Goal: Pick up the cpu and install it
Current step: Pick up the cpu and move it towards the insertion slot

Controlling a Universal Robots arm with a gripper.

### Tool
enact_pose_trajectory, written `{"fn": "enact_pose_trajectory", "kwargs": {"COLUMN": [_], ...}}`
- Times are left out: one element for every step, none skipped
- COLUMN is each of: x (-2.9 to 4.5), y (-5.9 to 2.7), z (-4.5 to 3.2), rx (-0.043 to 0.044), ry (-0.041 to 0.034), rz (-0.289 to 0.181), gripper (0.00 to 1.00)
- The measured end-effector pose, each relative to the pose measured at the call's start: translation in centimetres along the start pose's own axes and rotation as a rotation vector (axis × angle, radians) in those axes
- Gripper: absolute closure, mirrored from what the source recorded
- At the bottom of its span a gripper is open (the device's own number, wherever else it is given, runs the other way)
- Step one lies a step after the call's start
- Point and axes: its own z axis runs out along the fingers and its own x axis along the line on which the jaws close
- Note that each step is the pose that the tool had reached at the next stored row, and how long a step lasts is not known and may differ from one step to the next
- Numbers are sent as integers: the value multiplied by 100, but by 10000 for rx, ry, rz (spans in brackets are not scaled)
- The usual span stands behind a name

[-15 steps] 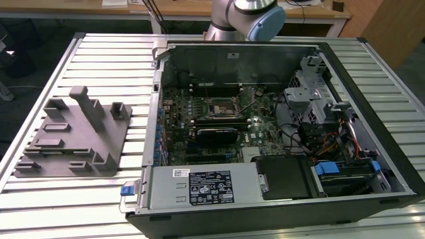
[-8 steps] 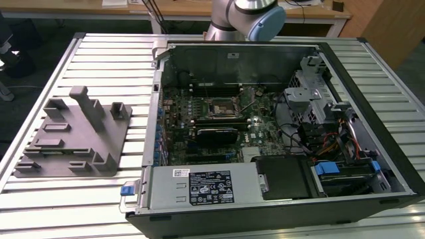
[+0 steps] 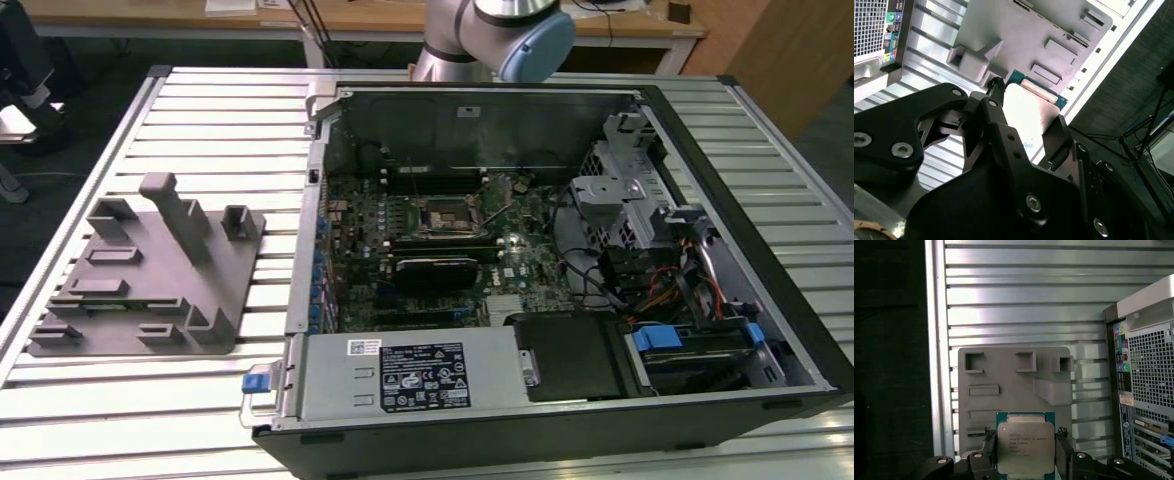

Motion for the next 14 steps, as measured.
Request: {"fn": "enact_pose_trajectory", "kwargs": {"x": [-35,-71,-108,-148,-182,-220,-255,-290,-323,-355,-383,-411,-439,-466], "y": [3,5,8,11,13,16,18,21,23,25,28,30,32,34], "z": [4,8,13,17,20,25,29,34,37,41,44,47,50,54], "rx": [0,1,0,0,1,0,1,0,1,1,0,0,0,0], "ry": [1,2,1,3,4,5,5,5,7,7,6,7,7,7], "rz": [0,1,1,1,1,1,0,0,0,1,1,1,1,1], "gripper": [45,45,45,45,45,45,45,45,45,45,45,45,45,45]}}
